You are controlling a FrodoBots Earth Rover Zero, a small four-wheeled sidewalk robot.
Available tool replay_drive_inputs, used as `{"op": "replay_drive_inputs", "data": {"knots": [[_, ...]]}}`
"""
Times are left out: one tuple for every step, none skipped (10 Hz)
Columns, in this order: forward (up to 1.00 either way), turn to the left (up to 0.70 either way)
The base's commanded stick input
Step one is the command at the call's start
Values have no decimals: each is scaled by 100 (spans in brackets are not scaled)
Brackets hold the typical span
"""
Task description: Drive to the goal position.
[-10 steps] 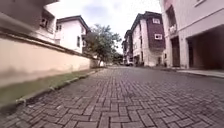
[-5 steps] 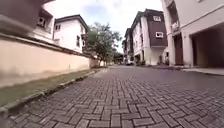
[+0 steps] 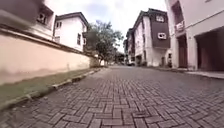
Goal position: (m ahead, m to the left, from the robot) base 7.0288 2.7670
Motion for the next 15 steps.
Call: {"op": "replay_drive_inputs", "data": {"knots": [[69,3],[69,3],[69,3],[69,3],[69,3],[69,3],[69,3],[69,3],[69,3],[69,3],[69,3],[69,3],[69,3],[69,3],[69,3]]}}
